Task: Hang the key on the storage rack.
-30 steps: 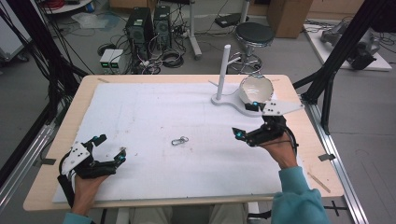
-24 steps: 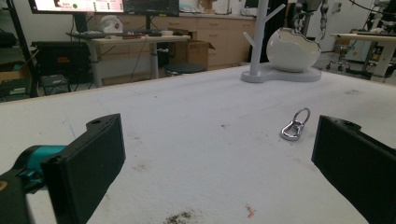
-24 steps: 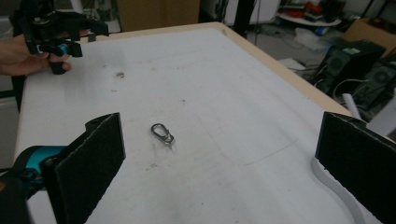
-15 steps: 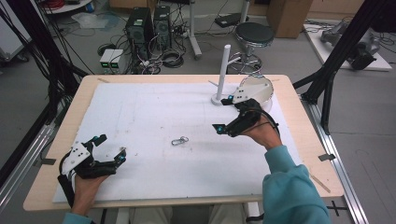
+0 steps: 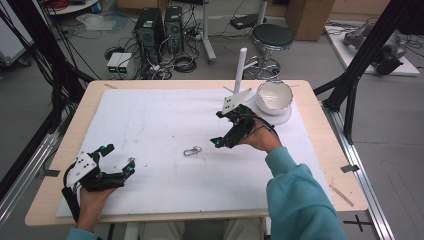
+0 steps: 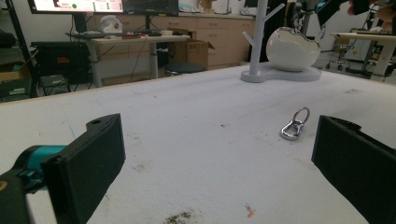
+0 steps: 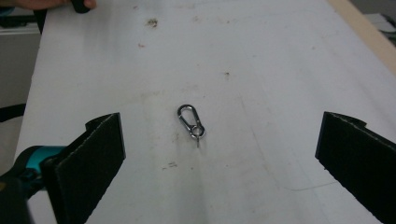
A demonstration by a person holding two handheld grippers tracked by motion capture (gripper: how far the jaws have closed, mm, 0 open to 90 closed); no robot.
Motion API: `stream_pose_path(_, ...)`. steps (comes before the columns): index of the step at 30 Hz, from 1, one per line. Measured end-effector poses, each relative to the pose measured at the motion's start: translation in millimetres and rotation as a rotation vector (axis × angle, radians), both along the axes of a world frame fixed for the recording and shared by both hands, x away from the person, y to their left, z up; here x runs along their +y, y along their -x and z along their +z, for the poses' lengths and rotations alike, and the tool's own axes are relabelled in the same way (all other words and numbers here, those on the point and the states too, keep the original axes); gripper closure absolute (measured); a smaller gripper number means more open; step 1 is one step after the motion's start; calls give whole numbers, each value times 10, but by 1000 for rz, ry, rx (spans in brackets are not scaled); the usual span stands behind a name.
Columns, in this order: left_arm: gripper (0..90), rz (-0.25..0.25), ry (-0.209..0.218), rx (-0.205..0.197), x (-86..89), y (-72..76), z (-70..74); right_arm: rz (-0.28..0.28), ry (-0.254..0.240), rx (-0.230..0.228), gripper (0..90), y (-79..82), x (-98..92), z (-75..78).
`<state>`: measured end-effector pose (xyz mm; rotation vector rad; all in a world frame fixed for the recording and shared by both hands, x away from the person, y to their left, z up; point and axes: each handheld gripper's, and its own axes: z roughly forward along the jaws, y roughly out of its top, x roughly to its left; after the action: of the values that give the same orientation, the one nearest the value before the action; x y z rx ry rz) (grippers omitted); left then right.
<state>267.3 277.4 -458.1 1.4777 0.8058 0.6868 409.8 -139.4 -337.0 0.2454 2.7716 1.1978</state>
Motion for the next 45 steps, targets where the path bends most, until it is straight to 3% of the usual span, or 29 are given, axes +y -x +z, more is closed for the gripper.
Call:
stream_pose_path(7, 32, 3, -1, -1, -5, 0, 0, 60, 58, 7, 7, -52, 204, -127)
stream_pose_path(20, 32, 3, -2, -1, -3, 1, 0, 102, 133, 47, 46, -125, 456, -317)
stream_pose_path(38, 32, 0, -2, 0, -2, 2, 1, 126, 245, 77, 48, -217, 605, -563)
stream_pose_path(45, 32, 0, -2, -1, -2, 2, 0, 128, 307, 123, 114, -226, 664, -660)
